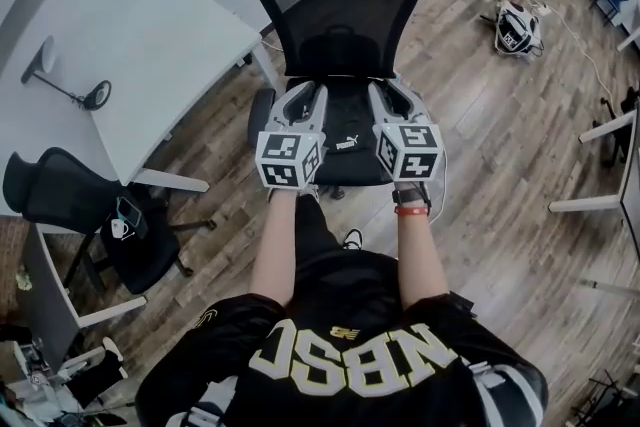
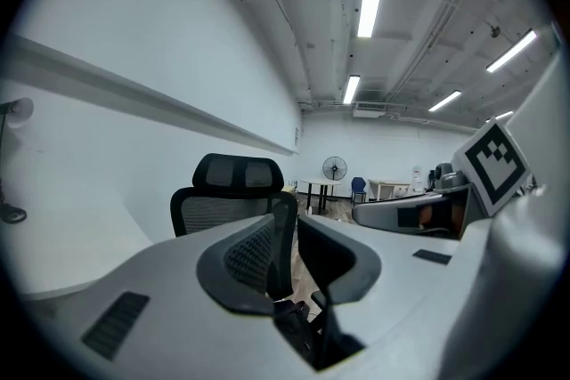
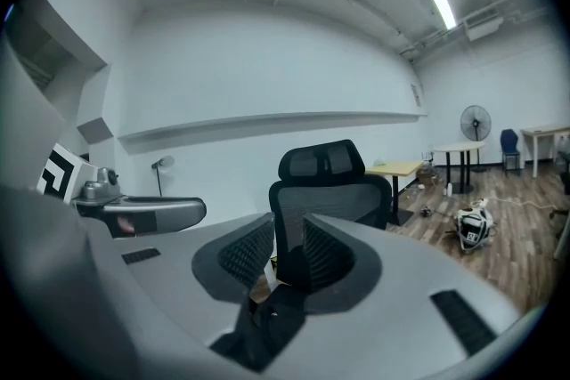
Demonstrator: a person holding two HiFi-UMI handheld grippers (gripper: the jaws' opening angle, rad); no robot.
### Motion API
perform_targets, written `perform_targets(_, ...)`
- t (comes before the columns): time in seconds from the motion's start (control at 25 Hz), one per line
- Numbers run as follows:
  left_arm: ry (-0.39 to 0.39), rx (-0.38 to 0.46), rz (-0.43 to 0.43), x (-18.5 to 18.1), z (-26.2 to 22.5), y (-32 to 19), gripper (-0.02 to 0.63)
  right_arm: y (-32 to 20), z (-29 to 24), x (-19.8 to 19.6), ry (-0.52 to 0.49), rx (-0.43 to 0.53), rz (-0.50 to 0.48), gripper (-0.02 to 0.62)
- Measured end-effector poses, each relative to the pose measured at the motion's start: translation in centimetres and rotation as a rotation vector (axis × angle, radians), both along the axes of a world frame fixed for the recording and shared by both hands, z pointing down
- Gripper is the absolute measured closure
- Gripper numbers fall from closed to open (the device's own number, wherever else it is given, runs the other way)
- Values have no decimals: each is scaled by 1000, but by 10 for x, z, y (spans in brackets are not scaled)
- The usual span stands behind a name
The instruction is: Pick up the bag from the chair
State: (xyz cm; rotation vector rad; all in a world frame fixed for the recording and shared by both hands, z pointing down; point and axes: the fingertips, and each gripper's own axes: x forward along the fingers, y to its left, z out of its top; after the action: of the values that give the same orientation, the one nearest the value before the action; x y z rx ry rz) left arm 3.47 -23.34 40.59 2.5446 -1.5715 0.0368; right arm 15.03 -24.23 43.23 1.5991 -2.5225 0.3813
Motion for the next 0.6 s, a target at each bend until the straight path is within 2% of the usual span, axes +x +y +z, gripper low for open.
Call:
perform_targets(0.32,6,-102,34,-16,45,-71,471,-67,42,-3,52,-85,44,472)
perform_targets(0.48,36,-153,29,-29,69,-98,435,-85,73,1,81,-165,67,451)
perform_targets(0.6,25,-210,18,-44,100,-118,414,-102,106,-4,92,-234,78,430)
